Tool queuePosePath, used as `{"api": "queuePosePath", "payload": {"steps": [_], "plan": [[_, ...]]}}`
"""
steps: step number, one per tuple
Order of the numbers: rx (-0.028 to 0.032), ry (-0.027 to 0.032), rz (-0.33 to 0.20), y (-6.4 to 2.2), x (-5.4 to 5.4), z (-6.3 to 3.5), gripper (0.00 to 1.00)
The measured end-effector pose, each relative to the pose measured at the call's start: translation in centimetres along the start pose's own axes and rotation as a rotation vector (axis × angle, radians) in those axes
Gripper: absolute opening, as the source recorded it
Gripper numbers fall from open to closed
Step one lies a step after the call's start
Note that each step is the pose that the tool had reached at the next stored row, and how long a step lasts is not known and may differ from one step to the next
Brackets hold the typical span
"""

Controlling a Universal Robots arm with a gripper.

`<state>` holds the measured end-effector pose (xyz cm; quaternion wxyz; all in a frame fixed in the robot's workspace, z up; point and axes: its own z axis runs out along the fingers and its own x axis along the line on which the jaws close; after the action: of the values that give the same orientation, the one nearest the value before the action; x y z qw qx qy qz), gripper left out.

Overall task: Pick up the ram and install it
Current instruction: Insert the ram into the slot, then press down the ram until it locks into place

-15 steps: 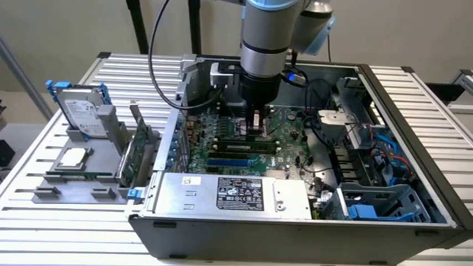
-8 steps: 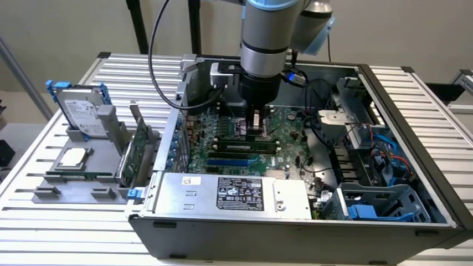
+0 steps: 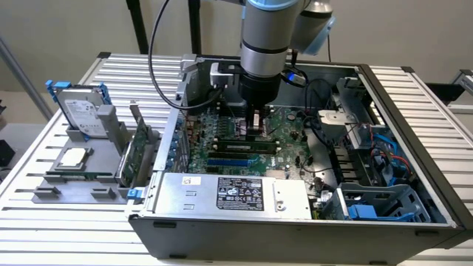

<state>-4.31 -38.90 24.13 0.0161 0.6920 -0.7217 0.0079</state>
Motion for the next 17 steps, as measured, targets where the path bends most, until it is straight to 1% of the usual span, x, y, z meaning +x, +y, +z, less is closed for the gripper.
{"api": "queuePosePath", "payload": {"steps": [12,17], "plan": [[0.0000,0.0000,0.000,0.00,0.00,0.04,0.00],[0.0036,-0.0006,0.000,0.00,-0.02,0.48,0.00]]}}
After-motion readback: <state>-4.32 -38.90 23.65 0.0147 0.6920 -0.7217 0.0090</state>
